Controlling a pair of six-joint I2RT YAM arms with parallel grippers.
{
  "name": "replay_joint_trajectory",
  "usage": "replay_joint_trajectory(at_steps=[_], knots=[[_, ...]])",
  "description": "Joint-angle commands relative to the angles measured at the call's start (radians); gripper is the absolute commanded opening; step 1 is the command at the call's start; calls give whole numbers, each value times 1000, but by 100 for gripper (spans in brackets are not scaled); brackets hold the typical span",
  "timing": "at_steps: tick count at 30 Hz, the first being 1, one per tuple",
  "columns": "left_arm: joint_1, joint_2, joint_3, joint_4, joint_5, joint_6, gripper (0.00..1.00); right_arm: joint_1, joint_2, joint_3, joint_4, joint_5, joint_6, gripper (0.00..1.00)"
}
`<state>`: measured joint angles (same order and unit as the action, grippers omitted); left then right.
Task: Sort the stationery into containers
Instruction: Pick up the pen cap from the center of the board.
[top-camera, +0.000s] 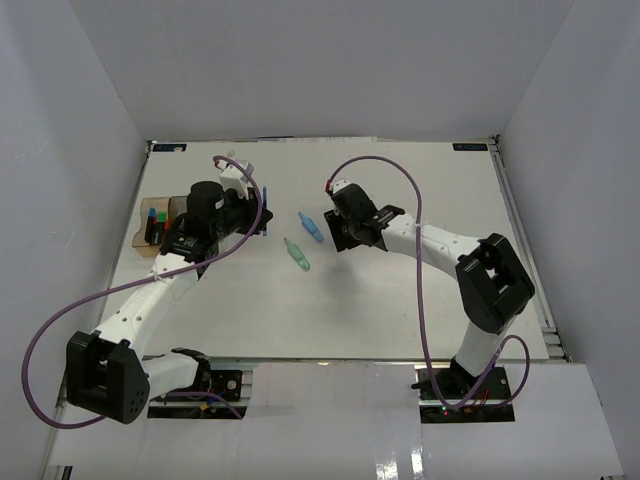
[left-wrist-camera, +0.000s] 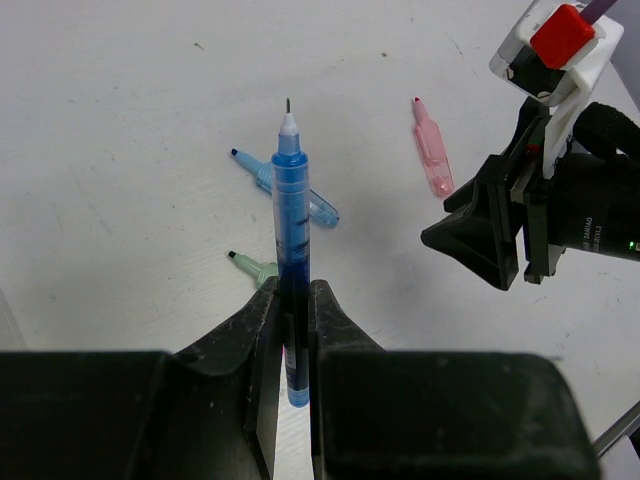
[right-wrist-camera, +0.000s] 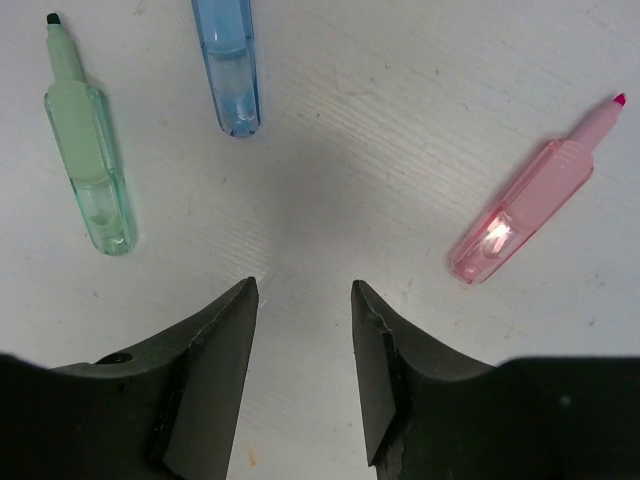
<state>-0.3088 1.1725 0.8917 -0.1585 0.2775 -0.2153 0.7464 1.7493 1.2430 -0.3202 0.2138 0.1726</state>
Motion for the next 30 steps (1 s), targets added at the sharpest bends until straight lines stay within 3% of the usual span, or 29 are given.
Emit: replay_joint_trajectory(at_steps=[1,16,30], knots=[[7,-40,-4,-4,0,14,5,4,32,41,-72,-30,122,49],[7,-43,0,-4,9,14,5,28,144,49,-74,19,261,42],[7,-40,0,-6,12,16,5,45,177,41,-57,-5,275,29]])
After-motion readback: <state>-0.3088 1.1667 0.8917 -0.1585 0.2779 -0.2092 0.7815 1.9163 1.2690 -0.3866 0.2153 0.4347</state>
